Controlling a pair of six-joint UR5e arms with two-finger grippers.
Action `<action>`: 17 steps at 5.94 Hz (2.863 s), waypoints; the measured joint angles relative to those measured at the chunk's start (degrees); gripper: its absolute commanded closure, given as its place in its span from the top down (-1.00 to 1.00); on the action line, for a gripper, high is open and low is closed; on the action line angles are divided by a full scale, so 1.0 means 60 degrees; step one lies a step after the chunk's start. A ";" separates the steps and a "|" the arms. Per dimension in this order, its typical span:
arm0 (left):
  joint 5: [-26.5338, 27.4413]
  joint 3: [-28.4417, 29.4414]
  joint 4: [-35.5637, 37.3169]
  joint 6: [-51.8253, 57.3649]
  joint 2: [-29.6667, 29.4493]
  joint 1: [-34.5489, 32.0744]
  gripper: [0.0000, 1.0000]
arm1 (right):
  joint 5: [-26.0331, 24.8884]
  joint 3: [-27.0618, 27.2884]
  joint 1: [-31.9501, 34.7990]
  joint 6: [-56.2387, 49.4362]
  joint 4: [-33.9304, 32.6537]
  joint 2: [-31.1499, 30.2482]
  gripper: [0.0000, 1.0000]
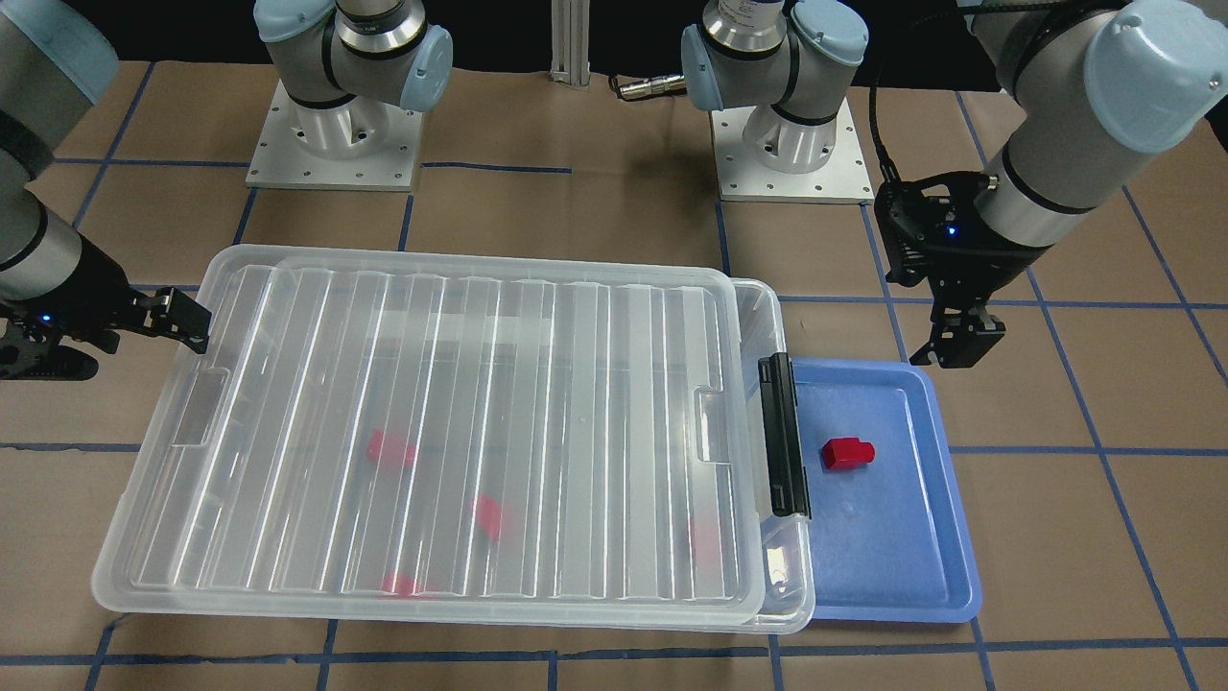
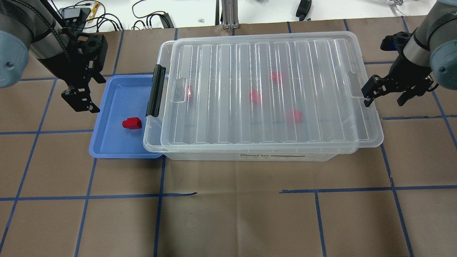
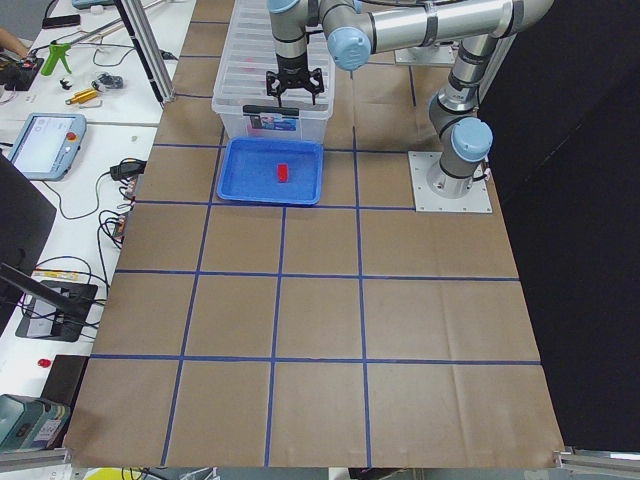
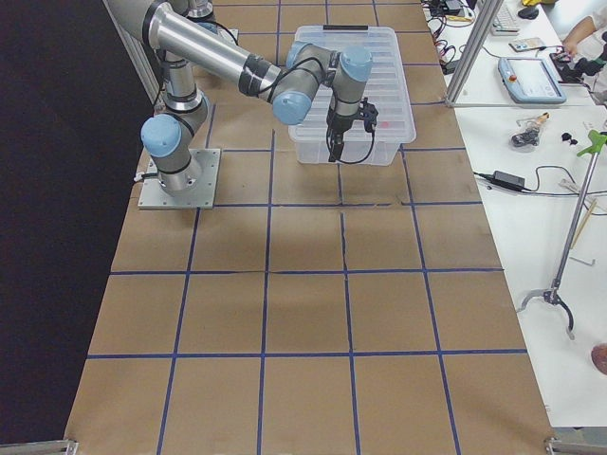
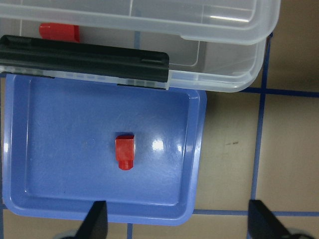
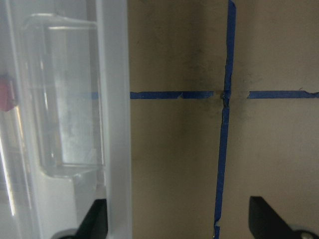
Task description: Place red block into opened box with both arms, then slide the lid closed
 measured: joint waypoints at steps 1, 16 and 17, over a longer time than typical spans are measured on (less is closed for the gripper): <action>-0.0011 -0.0080 0.0381 0.0387 -0.0433 0.0125 0.98 | -0.0034 -0.0007 -0.0254 -0.0372 -0.0198 0.0108 1.00; -0.0077 -0.0937 0.3067 0.0653 -0.1720 0.0091 -0.91 | -0.1023 -0.0698 -0.2374 -0.2763 -0.0204 0.0043 1.00; -0.0090 -0.0519 0.2024 0.0520 -0.1147 -0.0103 -0.91 | -0.0966 -0.1094 -0.2309 -0.2380 0.0319 -0.0142 1.00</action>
